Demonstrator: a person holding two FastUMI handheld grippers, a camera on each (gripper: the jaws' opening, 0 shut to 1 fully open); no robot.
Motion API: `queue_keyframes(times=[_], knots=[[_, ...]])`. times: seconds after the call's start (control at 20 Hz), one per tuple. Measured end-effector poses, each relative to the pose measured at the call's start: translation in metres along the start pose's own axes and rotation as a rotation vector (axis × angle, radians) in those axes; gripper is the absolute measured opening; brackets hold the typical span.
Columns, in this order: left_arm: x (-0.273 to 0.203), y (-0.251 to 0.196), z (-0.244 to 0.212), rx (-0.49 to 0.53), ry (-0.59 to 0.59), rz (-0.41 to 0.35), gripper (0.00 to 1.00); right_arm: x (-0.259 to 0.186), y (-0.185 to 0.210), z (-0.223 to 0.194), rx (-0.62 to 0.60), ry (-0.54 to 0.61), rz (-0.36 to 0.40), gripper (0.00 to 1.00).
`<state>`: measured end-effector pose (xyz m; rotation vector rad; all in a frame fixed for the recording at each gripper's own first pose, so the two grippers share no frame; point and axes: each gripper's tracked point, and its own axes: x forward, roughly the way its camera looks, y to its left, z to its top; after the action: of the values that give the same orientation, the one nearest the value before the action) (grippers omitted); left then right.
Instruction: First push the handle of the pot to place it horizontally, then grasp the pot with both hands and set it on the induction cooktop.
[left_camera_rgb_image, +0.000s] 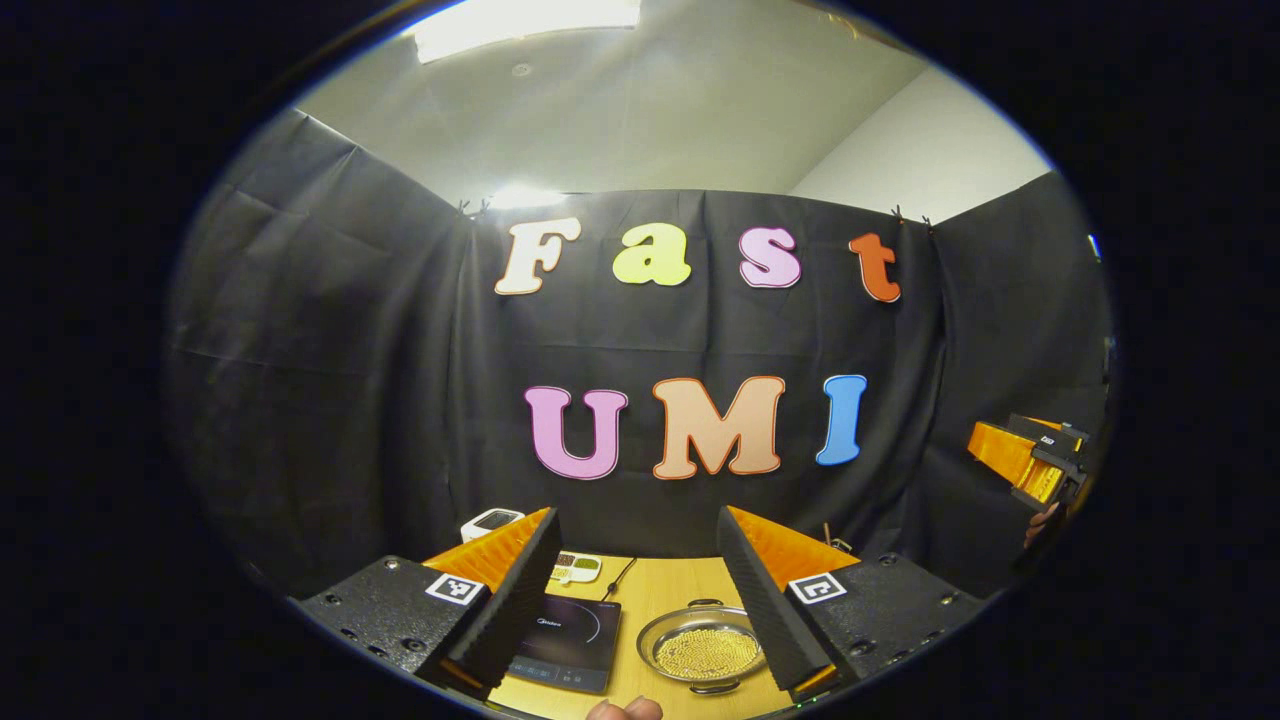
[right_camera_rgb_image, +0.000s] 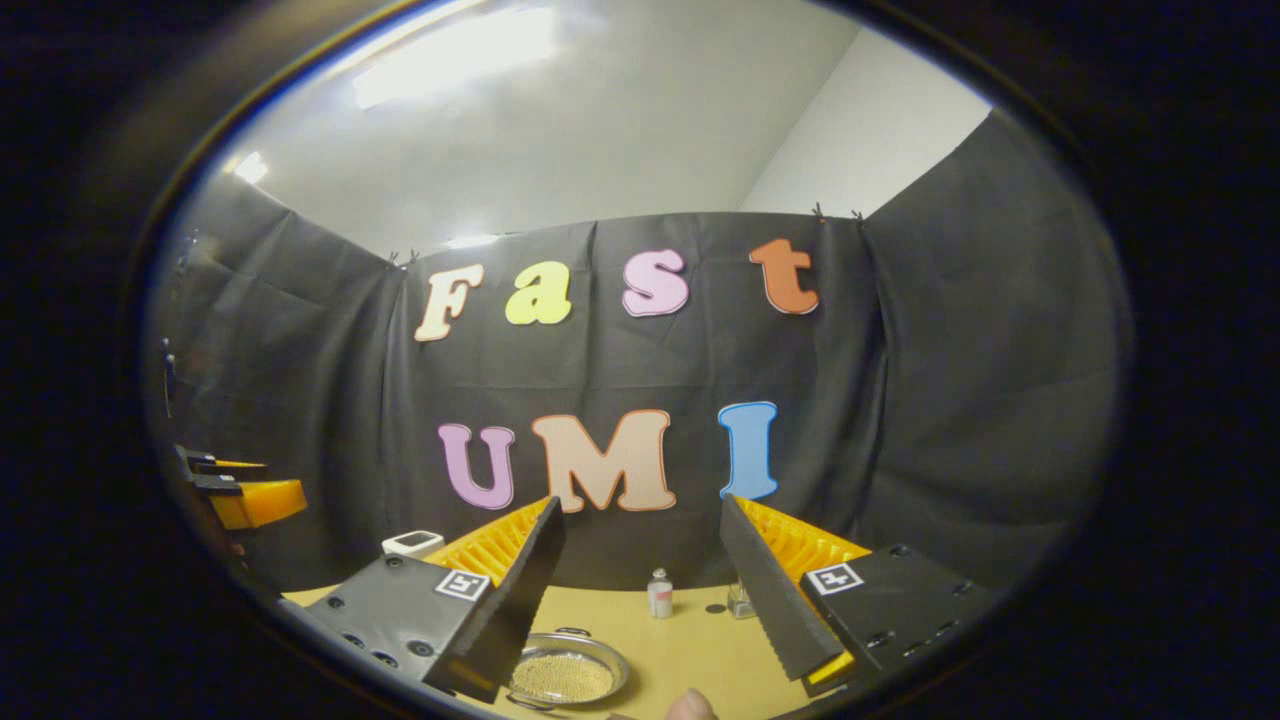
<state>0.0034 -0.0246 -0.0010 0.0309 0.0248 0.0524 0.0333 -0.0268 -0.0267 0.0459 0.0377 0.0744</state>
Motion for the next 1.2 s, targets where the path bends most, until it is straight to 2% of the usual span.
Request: queue_keyframes(times=[0.25, 0.35, 0.4, 0.45, 0.5, 0.55, 0.65, 0.7, 0.8, 0.9, 0.95, 1.0, 1.05, 1.1, 1.2], knots=[[0.002, 0.0, -0.008, -0.002, 0.016, 0.019, 0.92, 0.005, 0.005, -0.012, 0.012, 0.021, 0.024, 0.92], [0.001, 0.004, -0.012, 0.0, 0.025, 0.026, 0.95, 0.009, 0.009, -0.02, 0.015, 0.039, 0.029, 0.92], [0.001, 0.006, -0.013, -0.001, 0.027, 0.026, 0.92, 0.011, 0.012, -0.023, 0.012, 0.047, 0.029, 0.92], [0.004, 0.007, -0.013, -0.001, 0.023, 0.022, 0.92, 0.014, 0.017, -0.026, 0.007, 0.052, 0.029, 0.98], [0.008, 0.009, -0.013, -0.003, 0.016, 0.014, 0.95, 0.016, 0.023, -0.031, 0.001, 0.058, 0.031, 0.92], [0.012, 0.01, -0.016, -0.006, 0.015, 0.004, 0.95, 0.019, 0.029, -0.033, -0.01, 0.058, 0.029, 0.92], [0.02, 0.019, -0.024, -0.009, 0.031, -0.011, 0.95, 0.025, 0.043, -0.041, -0.024, 0.075, 0.028, 0.77], [0.026, 0.025, -0.023, -0.021, 0.026, -0.014, 0.95, 0.028, 0.05, -0.045, -0.019, 0.088, 0.016, 0.65], [0.039, 0.035, -0.025, -0.045, 0.027, -0.027, 0.92, 0.034, 0.058, -0.052, -0.015, 0.109, -0.013, 0.23], [0.049, 0.043, -0.03, -0.046, 0.028, -0.051, 0.95, 0.039, 0.081, -0.063, 0.001, 0.141, 0.006, 0.05], [0.053, 0.047, -0.033, -0.042, 0.027, -0.063, 0.95, 0.04, 0.085, -0.068, 0.014, 0.164, 0.0, 0.05], [0.057, 0.05, -0.034, -0.041, 0.019, -0.079, 0.92, 0.043, 0.094, -0.078, 0.028, 0.196, 0.012, 0.0], [0.061, 0.052, -0.037, -0.042, 0.017, -0.091, 0.94, 0.048, 0.102, -0.088, 0.036, 0.223, 0.029, 0.04], [0.063, 0.054, -0.04, -0.049, 0.023, -0.105, 0.95, 0.044, 0.112, -0.093, 0.047, 0.239, 0.037, 0.0], [0.066, 0.052, -0.047, -0.074, 0.029, -0.142, 0.95, 0.047, 0.117, -0.096, 0.049, 0.243, 0.03, 0.02]])
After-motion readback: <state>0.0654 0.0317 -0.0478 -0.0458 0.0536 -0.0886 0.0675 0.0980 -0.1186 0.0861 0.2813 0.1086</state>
